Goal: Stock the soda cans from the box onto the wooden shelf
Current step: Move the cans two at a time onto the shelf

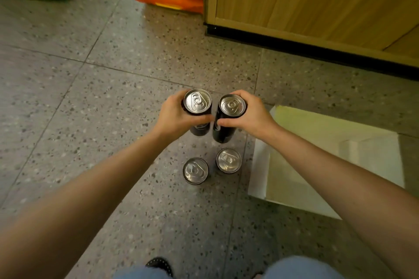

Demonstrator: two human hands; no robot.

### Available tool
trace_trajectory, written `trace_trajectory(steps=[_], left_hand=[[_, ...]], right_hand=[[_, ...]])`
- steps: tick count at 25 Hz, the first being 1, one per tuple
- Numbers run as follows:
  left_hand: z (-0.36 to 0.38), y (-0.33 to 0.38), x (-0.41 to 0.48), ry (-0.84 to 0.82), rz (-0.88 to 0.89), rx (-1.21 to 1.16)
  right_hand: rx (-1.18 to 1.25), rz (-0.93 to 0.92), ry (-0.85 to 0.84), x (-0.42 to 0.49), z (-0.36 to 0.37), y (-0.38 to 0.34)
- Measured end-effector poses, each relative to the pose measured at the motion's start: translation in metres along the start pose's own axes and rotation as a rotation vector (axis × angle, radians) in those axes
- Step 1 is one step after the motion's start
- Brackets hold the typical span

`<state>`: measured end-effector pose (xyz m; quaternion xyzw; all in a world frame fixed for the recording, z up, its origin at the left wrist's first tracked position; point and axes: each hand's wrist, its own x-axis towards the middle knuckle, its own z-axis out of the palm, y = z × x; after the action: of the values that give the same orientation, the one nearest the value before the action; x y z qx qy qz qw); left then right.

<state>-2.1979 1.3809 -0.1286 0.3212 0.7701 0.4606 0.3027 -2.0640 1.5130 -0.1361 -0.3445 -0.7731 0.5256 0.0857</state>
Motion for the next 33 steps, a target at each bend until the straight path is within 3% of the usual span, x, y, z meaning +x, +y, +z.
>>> trace_trajectory(steps=[4, 8, 15, 20, 27, 33], left_hand=[[-0.049, 0.124, -0.016, -0.041, -0.014, -0.001], [-0.113, 0.288, -0.039, -0.108, 0.016, 0.014], [-0.216, 0.598, -0.076, -0.22, 0.241, 0.049], [-0.255, 0.77, -0.095, -0.273, 0.362, 0.049], [-0.234, 0.921, -0.1, -0.257, 0.53, 0.1], [-0.188, 0.998, -0.092, -0.205, 0.496, 0.064]], right_hand=[[0.043, 0.004, 0.006, -0.028, -0.062, -0.105], [0.101, -0.009, -0.014, -0.071, -0.15, -0.256], [0.083, -0.131, 0.022, -0.148, -0.324, -0.532], [0.098, -0.172, 0.145, -0.204, -0.433, -0.672], [0.092, -0.229, 0.341, -0.252, -0.549, -0.758], [0.109, -0.268, 0.402, -0.258, -0.633, -0.774]])
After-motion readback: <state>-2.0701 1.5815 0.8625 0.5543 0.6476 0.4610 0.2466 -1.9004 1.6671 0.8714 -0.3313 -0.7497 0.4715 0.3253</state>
